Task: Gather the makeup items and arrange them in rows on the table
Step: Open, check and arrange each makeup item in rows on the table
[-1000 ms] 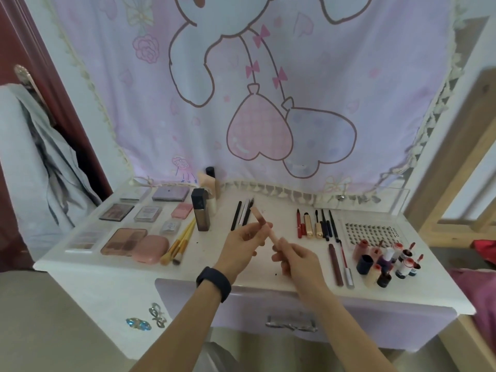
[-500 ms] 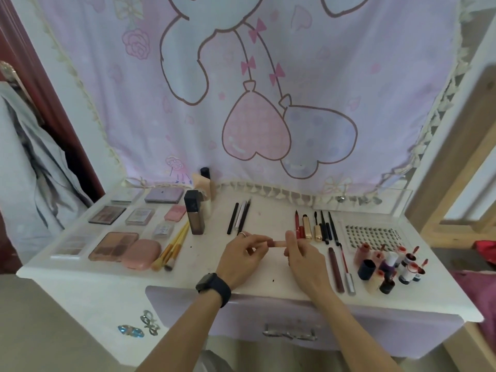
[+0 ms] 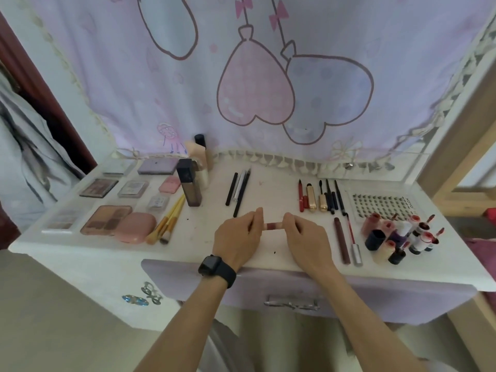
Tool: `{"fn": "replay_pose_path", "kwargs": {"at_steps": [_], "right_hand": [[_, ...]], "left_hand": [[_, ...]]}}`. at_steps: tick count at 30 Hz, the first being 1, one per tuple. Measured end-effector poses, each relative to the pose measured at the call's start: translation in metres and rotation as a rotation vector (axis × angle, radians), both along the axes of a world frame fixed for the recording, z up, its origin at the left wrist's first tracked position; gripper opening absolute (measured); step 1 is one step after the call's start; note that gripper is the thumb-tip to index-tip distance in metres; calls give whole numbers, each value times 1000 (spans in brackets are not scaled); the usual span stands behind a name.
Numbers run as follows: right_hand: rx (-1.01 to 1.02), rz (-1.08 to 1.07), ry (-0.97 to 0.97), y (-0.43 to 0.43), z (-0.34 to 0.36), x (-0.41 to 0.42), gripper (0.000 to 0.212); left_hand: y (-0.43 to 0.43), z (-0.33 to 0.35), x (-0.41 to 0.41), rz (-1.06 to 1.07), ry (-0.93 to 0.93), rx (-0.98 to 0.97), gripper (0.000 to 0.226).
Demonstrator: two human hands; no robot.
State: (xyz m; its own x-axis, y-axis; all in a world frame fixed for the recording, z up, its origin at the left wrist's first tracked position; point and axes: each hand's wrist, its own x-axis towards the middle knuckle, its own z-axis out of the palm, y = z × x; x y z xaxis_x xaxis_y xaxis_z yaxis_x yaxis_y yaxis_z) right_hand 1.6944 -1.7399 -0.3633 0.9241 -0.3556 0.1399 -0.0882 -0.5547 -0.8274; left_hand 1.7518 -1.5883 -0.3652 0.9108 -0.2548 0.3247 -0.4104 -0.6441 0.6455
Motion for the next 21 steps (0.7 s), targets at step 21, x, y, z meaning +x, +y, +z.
{"fn": "replay_pose_path", "kwargs": {"at_steps": [21], "right_hand": [[-177,69,-258,9,-6,-2,58]], "left_hand": [[3,11,12,-66,311,-94,52]]}}
